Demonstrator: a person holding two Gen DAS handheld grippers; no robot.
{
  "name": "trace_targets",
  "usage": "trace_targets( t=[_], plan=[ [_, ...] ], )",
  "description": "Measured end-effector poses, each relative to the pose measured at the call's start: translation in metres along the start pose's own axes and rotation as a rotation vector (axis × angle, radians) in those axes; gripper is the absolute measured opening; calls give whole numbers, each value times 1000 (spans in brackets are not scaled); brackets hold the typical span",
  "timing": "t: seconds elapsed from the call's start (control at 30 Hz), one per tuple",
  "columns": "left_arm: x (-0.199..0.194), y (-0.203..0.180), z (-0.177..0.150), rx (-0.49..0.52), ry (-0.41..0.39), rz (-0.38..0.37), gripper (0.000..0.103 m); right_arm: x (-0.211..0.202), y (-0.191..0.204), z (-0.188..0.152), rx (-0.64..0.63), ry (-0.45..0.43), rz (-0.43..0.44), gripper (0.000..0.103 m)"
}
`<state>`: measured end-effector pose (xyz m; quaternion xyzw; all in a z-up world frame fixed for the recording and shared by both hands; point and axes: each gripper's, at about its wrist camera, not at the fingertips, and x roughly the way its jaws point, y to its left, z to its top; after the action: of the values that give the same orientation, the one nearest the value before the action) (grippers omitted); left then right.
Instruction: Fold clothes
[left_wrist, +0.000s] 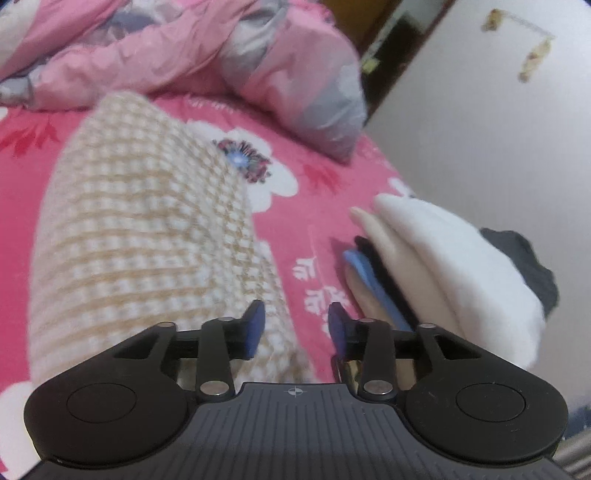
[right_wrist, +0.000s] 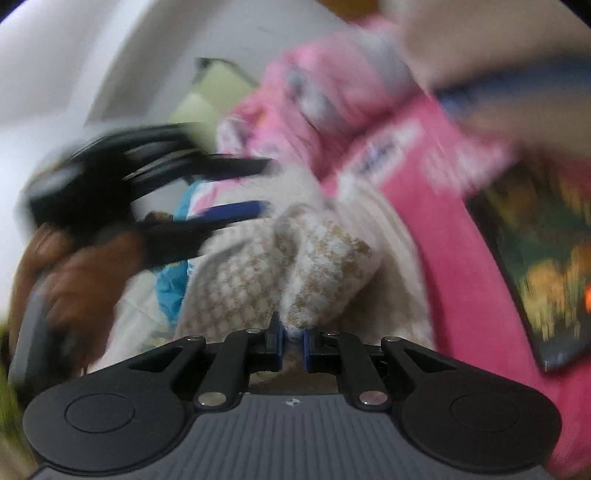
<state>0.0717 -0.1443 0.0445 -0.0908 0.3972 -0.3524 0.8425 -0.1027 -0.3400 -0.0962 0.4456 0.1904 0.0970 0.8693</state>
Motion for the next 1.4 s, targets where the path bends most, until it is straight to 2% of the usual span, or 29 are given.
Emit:
trace_targets(
  t=[0.1,0.23,0.37,0.43,0.53,0.63,0.73,0.77,0.8,0.83,0.9,0.97,1.07,1.13,1.2,1.3,1.4],
  plan=[
    [-48,5,-17,100,-67,23,57,2,-18,9,101,22,78,12],
    [-96,4,-47,231,-125,104,67,5,-28,16,184,50,126,16],
    [-111,7,-85,309,-107,165,67,6,-28,23,225,73,152,25],
    [-112,12,-108,338,-86,179,68,3,-26,25,227,69,160,39],
    [-100,13,-131,382,-57,229,68,-1,-24,26,227,61,157,44],
    [-81,3,-151,531,-84,369,68,1,-20,29,228,63,136,44],
    [-61,-7,-163,688,-165,515,67,7,-12,34,202,60,122,44],
    [-56,-10,-166,728,-200,531,66,9,-9,36,190,60,119,43],
    [-52,-10,-168,752,-227,555,66,12,-4,38,173,58,114,36],
    [-48,-11,-169,772,-251,583,65,14,1,40,151,55,104,20],
    [-44,-4,-168,757,-274,659,62,9,15,42,92,33,104,13],
    [-45,5,-164,716,-287,718,60,-2,31,42,30,7,108,11],
    [-61,22,-159,605,-278,695,61,-20,44,35,-34,5,77,9],
    [-59,28,-163,612,-260,703,61,-21,33,18,-34,37,11,9],
    [-56,34,-167,603,-244,694,61,-16,10,3,29,78,-41,9],
    [-57,37,-167,601,-235,676,62,-19,3,-1,76,80,-47,9],
    [-60,42,-165,574,-228,657,65,-29,26,4,-44,46,-47,9]
  ],
)
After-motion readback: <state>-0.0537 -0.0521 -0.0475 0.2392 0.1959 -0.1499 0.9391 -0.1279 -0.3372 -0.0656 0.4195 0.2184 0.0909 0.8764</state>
